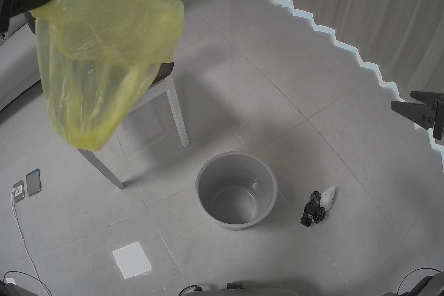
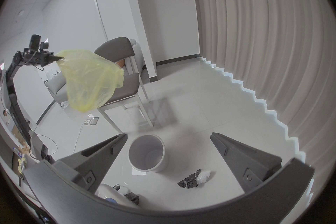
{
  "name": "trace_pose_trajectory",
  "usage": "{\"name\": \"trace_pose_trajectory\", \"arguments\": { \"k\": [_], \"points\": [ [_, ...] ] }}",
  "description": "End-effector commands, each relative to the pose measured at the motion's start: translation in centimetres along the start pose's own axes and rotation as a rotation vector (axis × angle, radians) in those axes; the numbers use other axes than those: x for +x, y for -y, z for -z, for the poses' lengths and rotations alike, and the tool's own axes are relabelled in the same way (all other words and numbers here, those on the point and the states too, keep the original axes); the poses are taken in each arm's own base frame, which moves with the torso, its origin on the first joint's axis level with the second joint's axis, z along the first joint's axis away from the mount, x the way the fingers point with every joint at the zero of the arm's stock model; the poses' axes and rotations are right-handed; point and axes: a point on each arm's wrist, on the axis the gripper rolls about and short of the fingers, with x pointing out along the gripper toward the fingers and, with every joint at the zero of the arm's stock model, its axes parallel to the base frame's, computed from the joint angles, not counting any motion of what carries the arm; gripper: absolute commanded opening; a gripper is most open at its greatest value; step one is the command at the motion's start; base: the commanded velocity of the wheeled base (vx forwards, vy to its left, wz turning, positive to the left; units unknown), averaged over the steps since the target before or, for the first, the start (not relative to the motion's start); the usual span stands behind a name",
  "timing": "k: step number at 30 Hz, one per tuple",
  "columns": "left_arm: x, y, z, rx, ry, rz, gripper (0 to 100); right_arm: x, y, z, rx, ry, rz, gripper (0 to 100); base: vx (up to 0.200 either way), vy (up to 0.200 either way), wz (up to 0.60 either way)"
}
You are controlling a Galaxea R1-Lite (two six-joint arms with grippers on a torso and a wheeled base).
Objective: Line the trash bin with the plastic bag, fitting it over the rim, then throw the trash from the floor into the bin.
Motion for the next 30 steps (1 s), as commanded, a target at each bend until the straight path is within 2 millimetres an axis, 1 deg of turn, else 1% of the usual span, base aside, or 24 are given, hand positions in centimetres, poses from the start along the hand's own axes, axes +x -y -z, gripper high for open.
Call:
{"name": "trace_pose_trajectory", "arguments": {
  "k": [1,5,8,12,16,18,19,20,24,30],
  "points": [
    [-3.7,1.1,-0.4,0.055,0.084,0.052,0,1.8,0.3,-1.0,-0.016,-0.022,-0.007,100,0.0,0.0,0.0],
    [-3.1,1.9,0.7,0.134,0.054,0.121,0,2.7,0.5,-1.8,-0.02,-0.029,-0.015,100,0.0,0.0,0.0],
    [-2.6,2.6,1.2,0.166,0.042,0.183,0,3.1,0.5,-2.3,-0.015,-0.032,-0.063,100,0.0,0.0,0.0],
    [-1.9,3.1,1.1,0.174,0.063,0.22,0,3.8,0.6,-2.8,-0.007,-0.038,-0.096,100,0.0,0.0,0.0],
    [-1.5,3.4,0.8,0.181,0.095,0.254,0,5.1,0.5,-3.0,0.005,-0.053,-0.135,100,0.0,0.0,0.0],
    [-1.6,3.6,0.6,0.187,0.108,0.269,0,6.3,0.1,-3.2,0.015,-0.062,-0.172,100,0.0,0.0,0.0],
    [-1.6,3.6,0.5,0.188,0.111,0.273,0,6.6,-0.1,-3.2,0.019,-0.065,-0.18,100,0.0,0.0,0.0],
    [-1.7,3.8,0.4,0.191,0.124,0.288,0,7.4,-0.6,-3.7,0.036,-0.064,-0.205,100,0.0,0.0,0.0],
    [-1.5,4.0,0.3,0.194,0.131,0.304,0,9.0,-2.5,-4.8,0.1,-0.068,-0.279,100,0.0,0.0,0.0],
    [-1.2,4.2,0.0,0.197,0.161,0.312,0,11.1,-4.6,-4.7,0.098,-0.099,-0.357,100,0.0,0.0,0.0]
  ]
}}
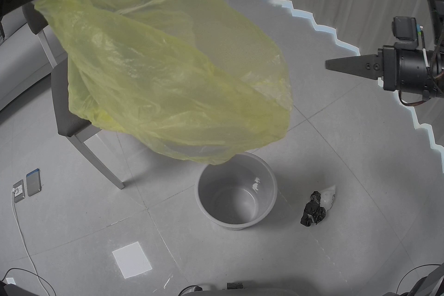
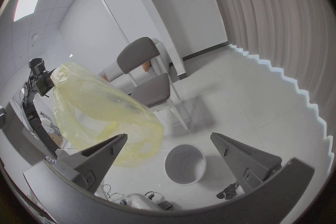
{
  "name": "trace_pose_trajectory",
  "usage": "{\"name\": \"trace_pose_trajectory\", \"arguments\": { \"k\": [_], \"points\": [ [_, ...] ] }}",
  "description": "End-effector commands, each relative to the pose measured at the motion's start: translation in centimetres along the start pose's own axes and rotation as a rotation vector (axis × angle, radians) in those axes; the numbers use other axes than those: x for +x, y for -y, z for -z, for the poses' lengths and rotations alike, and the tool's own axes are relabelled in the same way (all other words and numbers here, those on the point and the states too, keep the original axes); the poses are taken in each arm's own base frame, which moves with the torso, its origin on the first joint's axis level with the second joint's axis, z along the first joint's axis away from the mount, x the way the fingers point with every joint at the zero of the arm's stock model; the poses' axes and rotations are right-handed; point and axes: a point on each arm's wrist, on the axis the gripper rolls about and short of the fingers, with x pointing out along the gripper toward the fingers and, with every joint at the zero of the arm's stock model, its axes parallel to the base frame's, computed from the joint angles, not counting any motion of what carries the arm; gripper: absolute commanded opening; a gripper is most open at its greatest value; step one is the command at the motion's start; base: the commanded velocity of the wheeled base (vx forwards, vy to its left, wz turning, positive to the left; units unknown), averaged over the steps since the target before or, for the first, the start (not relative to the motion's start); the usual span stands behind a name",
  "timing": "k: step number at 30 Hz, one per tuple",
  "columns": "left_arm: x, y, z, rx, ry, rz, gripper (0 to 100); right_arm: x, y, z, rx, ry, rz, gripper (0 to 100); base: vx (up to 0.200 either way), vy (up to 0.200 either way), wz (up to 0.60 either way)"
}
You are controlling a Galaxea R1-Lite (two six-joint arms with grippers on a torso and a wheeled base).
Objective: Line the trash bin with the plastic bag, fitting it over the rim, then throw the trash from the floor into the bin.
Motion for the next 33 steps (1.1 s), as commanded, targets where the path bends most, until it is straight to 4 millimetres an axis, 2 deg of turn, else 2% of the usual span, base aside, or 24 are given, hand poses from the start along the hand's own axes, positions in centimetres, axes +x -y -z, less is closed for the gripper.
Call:
{"name": "trace_pose_trajectory", "arguments": {
  "k": [1,6,15,16,22,26,30,32,33],
  "points": [
    [0.7,0.0,-0.3,0.005,0.022,0.01,0,3.5,-0.9,0.5,0.005,-0.062,-0.064,100,0.0,0.0,0.0],
    [1.4,-0.2,-0.4,0.006,0.036,0.006,0,5.1,-1.9,1.4,0.023,-0.105,-0.106,100,0.0,0.0,0.0],
    [1.2,0.0,-1.1,0.014,0.07,0.023,0,7.0,-1.5,2.6,0.036,-0.162,-0.107,100,0.0,0.0,0.0],
    [1.2,0.0,-1.2,0.014,0.074,0.024,0,7.1,-1.5,2.8,0.032,-0.17,-0.108,0,0.0,0.0,0.0],
    [1.4,0.1,-1.2,0.014,0.071,0.028,0,7.1,-2.0,2.7,0.034,-0.169,-0.122,0,0.0,0.0,0.0],
    [2.2,0.2,-1.5,0.014,0.072,0.039,0,7.0,-2.0,3.1,0.039,-0.185,-0.115,0,0.0,0.0,0.0],
    [4.3,0.1,-0.9,-0.046,-0.01,-0.027,0,7.2,-1.6,4.3,0.046,-0.217,-0.046,0,0.0,0.0,0.0],
    [5.1,1.0,-0.6,-0.116,-0.043,-0.032,0,7.3,-1.4,5.0,0.049,-0.237,-0.008,0,0.0,0.0,0.0],
    [5.8,2.3,-0.5,-0.169,-0.07,-0.022,0,7.3,-1.3,5.7,0.057,-0.258,0.018,0,0.0,0.0,0.0]
  ]
}}
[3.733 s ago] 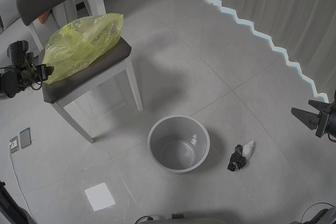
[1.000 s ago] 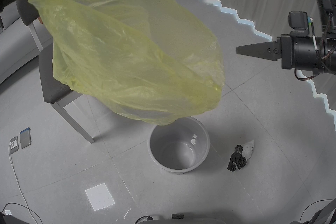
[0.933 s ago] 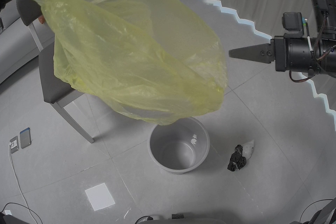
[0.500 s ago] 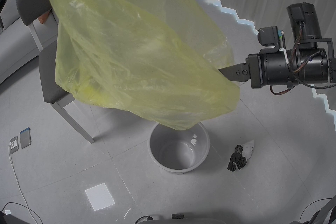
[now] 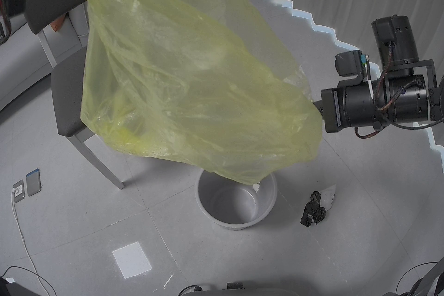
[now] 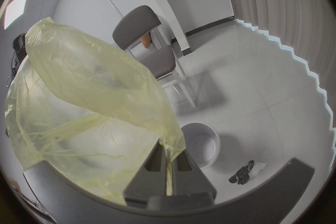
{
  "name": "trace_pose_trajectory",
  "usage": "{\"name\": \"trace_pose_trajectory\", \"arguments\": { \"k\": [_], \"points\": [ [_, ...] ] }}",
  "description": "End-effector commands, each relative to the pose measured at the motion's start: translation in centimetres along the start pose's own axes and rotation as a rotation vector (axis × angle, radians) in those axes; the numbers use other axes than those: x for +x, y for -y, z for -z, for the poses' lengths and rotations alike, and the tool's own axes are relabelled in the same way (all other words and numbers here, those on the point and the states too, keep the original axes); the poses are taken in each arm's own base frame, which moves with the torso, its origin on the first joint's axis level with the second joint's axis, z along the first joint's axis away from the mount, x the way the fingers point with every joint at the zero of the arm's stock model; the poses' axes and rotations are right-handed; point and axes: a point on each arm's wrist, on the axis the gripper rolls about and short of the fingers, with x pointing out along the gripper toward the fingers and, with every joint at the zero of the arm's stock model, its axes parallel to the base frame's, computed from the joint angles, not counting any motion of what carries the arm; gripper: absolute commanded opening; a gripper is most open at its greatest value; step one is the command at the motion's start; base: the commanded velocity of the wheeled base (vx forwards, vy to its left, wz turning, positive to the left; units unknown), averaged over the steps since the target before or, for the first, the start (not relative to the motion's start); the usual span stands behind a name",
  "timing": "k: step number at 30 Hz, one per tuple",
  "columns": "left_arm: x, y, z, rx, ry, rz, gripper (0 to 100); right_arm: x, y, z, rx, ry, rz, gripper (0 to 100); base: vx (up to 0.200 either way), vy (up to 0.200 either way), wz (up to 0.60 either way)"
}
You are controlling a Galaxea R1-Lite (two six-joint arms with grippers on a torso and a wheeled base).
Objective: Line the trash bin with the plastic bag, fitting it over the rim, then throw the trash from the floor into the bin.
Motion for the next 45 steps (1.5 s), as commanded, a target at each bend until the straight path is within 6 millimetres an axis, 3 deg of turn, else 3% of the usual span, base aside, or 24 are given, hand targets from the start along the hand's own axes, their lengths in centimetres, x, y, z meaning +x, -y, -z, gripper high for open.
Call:
{"name": "trace_pose_trajectory", "arguments": {
  "k": [1,7,12,20,29,41,43,45],
  "points": [
    [3.0,3.0,1.1,-0.135,-0.108,0.016,0,0.5,0.6,2.0,0.029,-0.06,0.08,0,0.0,0.0,0.0],
    [5.1,4.1,4.2,-0.403,-0.239,-0.107,0,1.1,1.2,3.0,0.06,-0.09,0.14,0,0.0,0.0,0.0],
    [5.1,4.4,6.5,-0.488,-0.304,-0.055,0,1.8,1.5,3.0,0.054,-0.101,0.189,0,0.0,0.0,0.0],
    [7.1,3.7,11.8,-0.623,-0.449,-0.089,0,4.2,4.2,4.0,0.068,-0.168,0.283,0,0.0,0.0,0.0],
    [13.7,3.5,18.2,-0.674,-0.353,-0.091,0,7.0,5.8,4.7,0.054,-0.222,0.314,0,0.0,0.0,0.0],
    [18.3,3.5,22.8,-0.821,-0.427,-0.092,0,10.2,8.9,5.7,0.059,-0.28,0.326,0,0.0,0.0,0.0],
    [19.3,3.4,25.0,-0.831,-0.457,-0.104,0,11.4,9.5,6.5,0.075,-0.311,0.308,0,0.0,0.0,0.0],
    [19.7,3.6,26.0,-0.834,-0.471,-0.1,0,12.0,9.8,7.0,0.082,-0.325,0.305,0,0.0,0.0,0.0]
  ]
}}
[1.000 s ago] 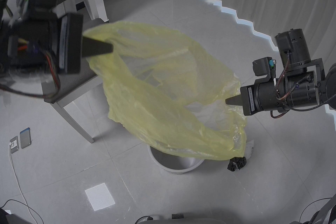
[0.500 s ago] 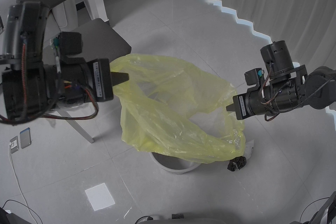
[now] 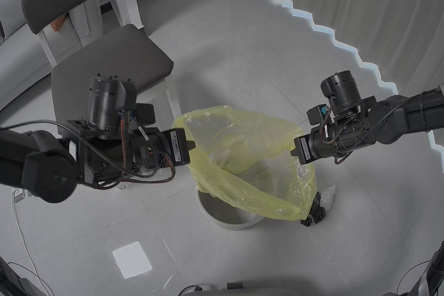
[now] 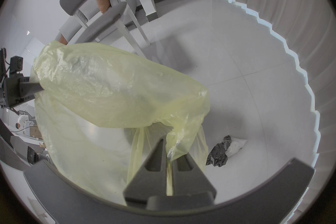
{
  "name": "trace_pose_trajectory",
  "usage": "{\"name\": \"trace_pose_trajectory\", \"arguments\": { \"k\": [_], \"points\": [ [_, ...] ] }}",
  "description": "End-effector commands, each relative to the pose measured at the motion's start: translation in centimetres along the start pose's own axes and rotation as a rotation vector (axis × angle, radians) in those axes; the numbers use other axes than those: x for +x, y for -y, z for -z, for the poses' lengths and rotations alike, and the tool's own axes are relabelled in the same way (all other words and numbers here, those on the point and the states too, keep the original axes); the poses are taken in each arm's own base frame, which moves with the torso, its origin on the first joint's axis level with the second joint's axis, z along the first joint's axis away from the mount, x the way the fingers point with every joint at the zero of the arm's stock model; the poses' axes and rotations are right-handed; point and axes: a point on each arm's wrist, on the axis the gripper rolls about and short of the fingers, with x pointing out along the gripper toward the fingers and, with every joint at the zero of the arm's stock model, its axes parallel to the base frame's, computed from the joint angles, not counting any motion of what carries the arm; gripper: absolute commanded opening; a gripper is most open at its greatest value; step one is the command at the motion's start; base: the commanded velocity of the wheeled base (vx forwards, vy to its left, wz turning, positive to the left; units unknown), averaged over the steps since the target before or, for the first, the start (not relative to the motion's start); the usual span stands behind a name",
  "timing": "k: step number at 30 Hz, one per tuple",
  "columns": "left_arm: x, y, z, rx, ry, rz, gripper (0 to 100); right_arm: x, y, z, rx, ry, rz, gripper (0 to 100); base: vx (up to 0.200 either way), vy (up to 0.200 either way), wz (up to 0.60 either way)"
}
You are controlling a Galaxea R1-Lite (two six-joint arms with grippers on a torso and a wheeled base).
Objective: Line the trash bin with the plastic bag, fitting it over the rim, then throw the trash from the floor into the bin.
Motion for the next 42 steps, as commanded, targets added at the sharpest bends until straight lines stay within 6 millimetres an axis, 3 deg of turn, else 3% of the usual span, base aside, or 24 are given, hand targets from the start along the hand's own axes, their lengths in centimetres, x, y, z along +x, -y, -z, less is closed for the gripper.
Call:
{"name": "trace_pose_trajectory", "arguments": {
  "k": [1,8,15,19,27,33,42],
  "points": [
    [4.4,-2.9,3.0,-0.033,-0.11,-0.062,0,3.9,0.8,1.1,0.014,-0.08,-0.006,0,0.0,0.0,0.0],
    [8.5,-5.7,5.8,-0.066,-0.074,-0.014,0,6.7,1.4,1.9,0.023,-0.115,0.0,0,0.0,0.0,0.0],
    [7.6,-8.4,8.4,-0.112,-0.167,-0.021,0,8.8,1.8,3.9,0.031,-0.196,0.008,0,0.0,0.0,0.0],
    [8.7,-10.1,10.0,-0.135,-0.211,-0.035,0,10.6,1.9,5.0,0.036,-0.233,0.013,0,0.0,0.0,0.0],
    [7.8,-11.1,10.2,-0.142,-0.222,-0.018,0,10.6,1.5,6.5,0.034,-0.276,0.018,0,0.0,0.0,0.0],
    [9.6,-12.1,11.0,-0.139,-0.221,-0.029,0,12.5,1.8,6.5,0.035,-0.267,0.02,0,0.0,0.0,0.0],
    [10.3,-14.7,10.3,-0.164,-0.145,-0.055,0,14.0,2.3,3.9,0.039,-0.174,0.016,0,0.0,0.0,0.0]
  ]
}}
